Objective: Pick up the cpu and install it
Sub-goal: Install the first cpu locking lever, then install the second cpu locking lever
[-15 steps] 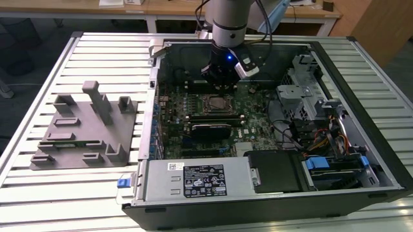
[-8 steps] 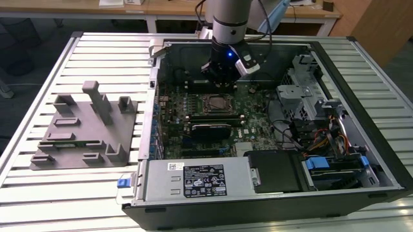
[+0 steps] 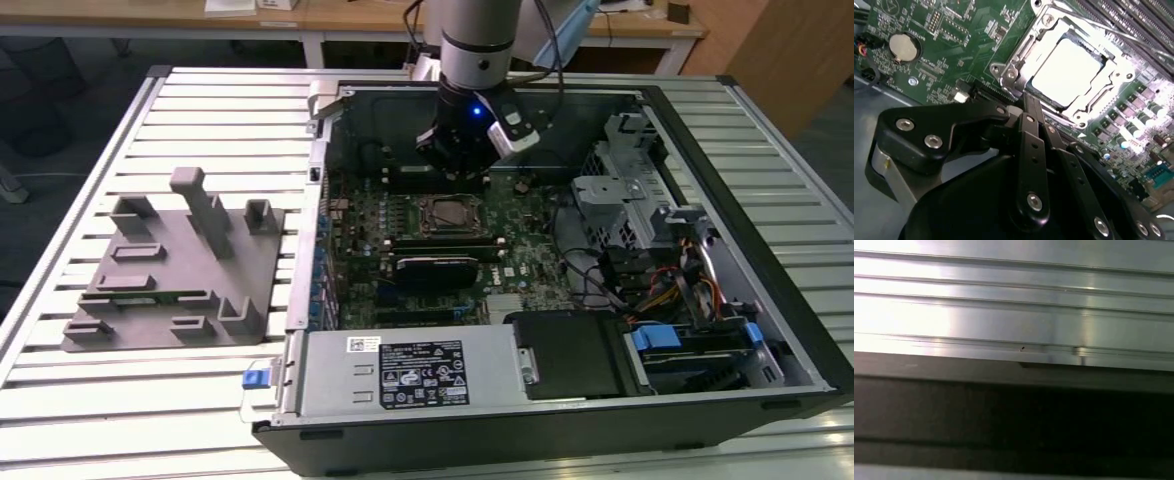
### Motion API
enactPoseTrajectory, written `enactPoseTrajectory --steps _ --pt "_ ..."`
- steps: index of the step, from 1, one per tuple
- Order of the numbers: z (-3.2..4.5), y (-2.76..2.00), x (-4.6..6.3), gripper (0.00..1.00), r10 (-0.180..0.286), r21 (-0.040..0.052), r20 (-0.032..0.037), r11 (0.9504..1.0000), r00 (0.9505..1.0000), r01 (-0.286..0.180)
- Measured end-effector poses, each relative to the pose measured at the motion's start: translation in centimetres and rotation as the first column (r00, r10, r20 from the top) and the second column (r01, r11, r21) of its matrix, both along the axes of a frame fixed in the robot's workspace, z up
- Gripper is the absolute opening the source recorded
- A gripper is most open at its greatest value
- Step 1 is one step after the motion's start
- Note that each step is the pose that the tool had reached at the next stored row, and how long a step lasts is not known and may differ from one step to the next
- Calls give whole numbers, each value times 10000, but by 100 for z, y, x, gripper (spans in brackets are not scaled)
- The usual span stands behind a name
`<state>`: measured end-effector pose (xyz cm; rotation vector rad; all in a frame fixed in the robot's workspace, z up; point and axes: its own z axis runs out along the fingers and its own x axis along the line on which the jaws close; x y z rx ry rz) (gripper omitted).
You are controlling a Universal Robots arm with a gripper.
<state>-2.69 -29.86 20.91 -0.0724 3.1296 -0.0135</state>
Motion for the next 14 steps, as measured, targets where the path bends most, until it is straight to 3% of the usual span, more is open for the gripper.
enactPoseTrajectory --steps 14 --pt "-6 -54 1 11 -1 2 1 10000 10000 1"
